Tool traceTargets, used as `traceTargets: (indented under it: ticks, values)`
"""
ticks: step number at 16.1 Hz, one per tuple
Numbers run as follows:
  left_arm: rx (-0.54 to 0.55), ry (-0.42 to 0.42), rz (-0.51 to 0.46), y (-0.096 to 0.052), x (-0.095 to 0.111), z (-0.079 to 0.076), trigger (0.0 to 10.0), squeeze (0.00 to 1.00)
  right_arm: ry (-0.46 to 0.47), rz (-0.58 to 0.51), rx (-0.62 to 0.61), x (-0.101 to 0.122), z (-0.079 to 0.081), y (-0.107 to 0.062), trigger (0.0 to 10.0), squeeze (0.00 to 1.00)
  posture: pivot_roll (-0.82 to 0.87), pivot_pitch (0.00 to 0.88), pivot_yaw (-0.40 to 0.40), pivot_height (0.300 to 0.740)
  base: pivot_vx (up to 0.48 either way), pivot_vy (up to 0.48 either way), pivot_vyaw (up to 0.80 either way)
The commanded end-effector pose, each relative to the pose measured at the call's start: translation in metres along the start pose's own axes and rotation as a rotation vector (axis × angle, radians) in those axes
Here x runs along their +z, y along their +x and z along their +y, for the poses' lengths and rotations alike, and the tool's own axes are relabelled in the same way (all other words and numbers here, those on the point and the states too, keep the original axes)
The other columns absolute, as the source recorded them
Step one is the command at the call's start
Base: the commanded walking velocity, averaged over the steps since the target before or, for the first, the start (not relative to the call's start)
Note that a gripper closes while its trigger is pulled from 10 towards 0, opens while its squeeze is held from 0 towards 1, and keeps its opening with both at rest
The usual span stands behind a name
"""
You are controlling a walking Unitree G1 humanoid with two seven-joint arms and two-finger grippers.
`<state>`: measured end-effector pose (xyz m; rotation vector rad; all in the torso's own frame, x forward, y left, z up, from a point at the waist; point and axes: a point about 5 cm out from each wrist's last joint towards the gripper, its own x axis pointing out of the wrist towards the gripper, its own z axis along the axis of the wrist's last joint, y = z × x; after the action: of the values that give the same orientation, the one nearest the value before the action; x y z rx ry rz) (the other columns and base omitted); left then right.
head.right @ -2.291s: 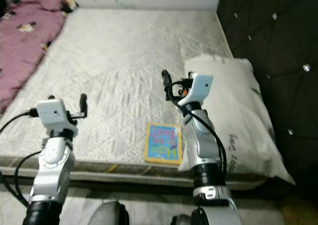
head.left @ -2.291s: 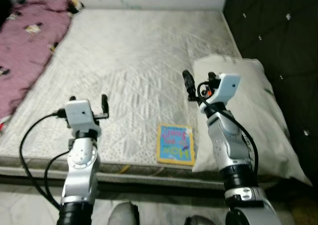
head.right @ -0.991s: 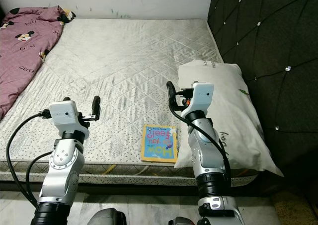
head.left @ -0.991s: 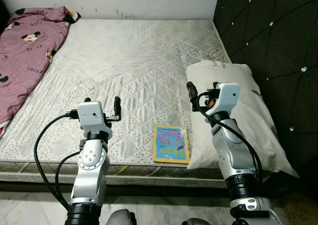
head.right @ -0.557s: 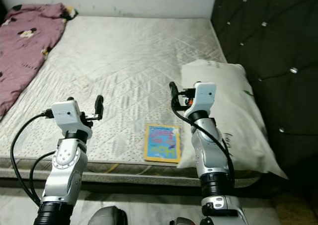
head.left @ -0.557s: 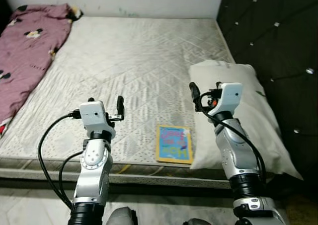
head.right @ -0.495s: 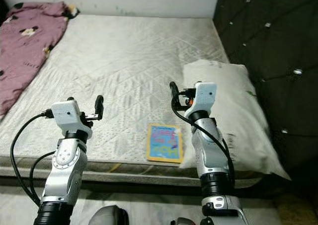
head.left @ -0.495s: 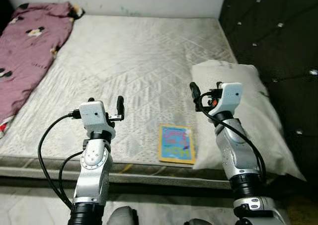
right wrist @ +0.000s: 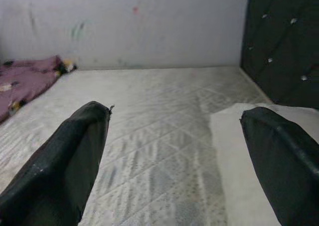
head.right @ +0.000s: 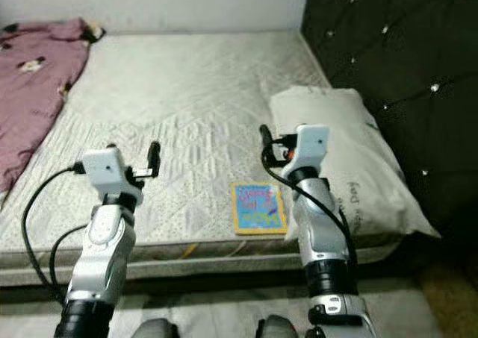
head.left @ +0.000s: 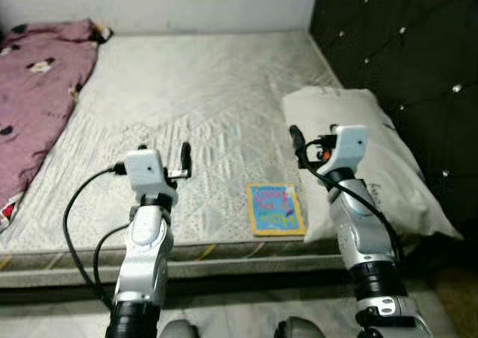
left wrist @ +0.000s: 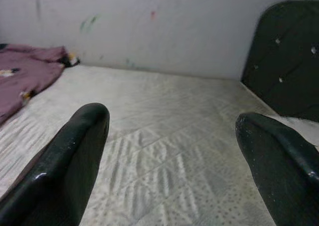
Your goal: Clean up the room
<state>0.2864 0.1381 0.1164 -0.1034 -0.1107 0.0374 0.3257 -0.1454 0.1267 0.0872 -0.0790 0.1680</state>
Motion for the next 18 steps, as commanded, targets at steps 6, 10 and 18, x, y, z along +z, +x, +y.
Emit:
traceTargets:
  ticks: [6,10,18]
  values:
    - [0.023,0.044,-0.027,-0.0026,0.0017,0.0098,10.0,0.0,0.004,-0.001,0.039,0.0011,0.0126,0.0038,10.0,0.0,-0.05,0.048,0.005,0.74,0.0,0.32,0.0]
    - [-0.032,-0.003,-0.023,-0.0045,0.0025,0.0058,10.0,0.0,-0.007,0.001,0.043,0.0005,0.0135,0.0038,10.0,0.0,-0.05,0.047,0.004,0.74,0.0,0.0,0.0]
    - [-0.041,-0.027,-0.025,-0.0038,0.0029,0.0082,10.0,0.0,-0.027,-0.011,0.047,0.0015,0.0136,0.0056,10.0,0.0,-0.04,0.032,0.004,0.74,0.283,0.0,0.0]
